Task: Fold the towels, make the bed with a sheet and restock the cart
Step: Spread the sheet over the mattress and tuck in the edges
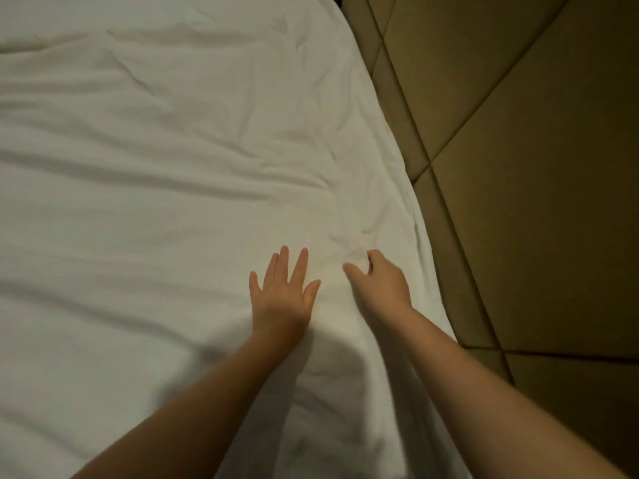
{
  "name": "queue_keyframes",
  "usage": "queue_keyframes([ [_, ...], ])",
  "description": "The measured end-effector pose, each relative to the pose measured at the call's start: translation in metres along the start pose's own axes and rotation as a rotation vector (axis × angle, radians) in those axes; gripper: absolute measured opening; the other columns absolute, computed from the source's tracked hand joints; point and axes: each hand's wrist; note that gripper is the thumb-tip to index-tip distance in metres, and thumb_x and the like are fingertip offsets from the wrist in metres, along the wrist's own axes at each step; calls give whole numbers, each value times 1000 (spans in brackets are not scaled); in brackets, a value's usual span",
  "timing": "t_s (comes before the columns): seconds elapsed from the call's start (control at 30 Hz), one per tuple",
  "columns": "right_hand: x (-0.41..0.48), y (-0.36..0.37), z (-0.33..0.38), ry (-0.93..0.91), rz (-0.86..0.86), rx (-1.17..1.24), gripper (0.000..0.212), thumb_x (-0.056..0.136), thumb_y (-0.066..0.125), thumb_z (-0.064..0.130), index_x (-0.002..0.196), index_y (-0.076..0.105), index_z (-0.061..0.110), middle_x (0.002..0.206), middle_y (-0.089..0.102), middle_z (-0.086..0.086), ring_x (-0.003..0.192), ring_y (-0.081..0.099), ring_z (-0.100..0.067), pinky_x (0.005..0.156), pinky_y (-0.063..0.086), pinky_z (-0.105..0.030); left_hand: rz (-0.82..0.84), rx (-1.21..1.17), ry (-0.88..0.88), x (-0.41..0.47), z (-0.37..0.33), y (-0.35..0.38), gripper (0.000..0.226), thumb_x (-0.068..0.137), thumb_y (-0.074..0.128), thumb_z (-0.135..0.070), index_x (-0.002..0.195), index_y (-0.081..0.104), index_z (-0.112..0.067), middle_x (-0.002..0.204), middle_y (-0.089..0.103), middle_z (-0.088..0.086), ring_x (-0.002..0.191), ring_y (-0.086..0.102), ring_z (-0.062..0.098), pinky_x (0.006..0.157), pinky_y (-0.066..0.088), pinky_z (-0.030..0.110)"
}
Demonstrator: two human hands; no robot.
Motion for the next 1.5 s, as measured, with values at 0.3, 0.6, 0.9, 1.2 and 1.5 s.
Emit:
queue_keyframes([
  [0.3, -26, 18, -23, 94, -70, -3, 31, 100, 40, 35, 118, 49, 11, 115, 59, -11, 106, 55, -32, 79, 39, -32, -3, 40, 99, -114, -8, 11, 49, 85, 64, -38, 129, 57, -17, 131, 57, 15, 119, 57, 32, 89, 46, 57],
  [0.6, -203, 57, -87, -1, -232, -265, 49, 98, 42, 36, 144, 32, 21, 145, 38, -4, 131, 32, -24, 105, 25, -38, 79, 14, 191, -227, 12, 5, 55, 87, 34, -42, 137, 44, -19, 139, 49, 16, 126, 48, 32, 94, 42, 57],
  [0.9, -313, 139, -138, 129, -21, -392, 60, 100, 29, 46, 152, 6, 28, 160, 1, 6, 147, 0, -18, 116, 6, -42, 120, 12, 292, -326, 24, 7, 53, 87, 46, -42, 136, 40, -21, 144, 39, 12, 132, 34, 28, 96, 39, 59],
  [1.2, -337, 157, -148, 316, -354, 256, 64, 96, 51, 23, 150, 20, 8, 157, 13, -11, 142, 18, -26, 113, 15, -29, 55, 25, 189, -361, 11, 11, 64, 68, 81, -26, 126, 60, -10, 134, 53, 20, 122, 53, 34, 93, 44, 56],
  [1.5, -328, 156, -145, 672, -396, 878, 45, 92, 56, 17, 134, 42, 7, 122, 48, -4, 109, 49, -21, 88, 37, -23, -108, -595, -353, -395, -6, -21, 40, 88, 46, -15, 124, 52, 3, 129, 43, 22, 114, 49, 30, 101, 34, 27],
])
Point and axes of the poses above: each hand's wrist, its own x-axis towards the middle knuckle, its own y-axis out of the palm, z = x × y
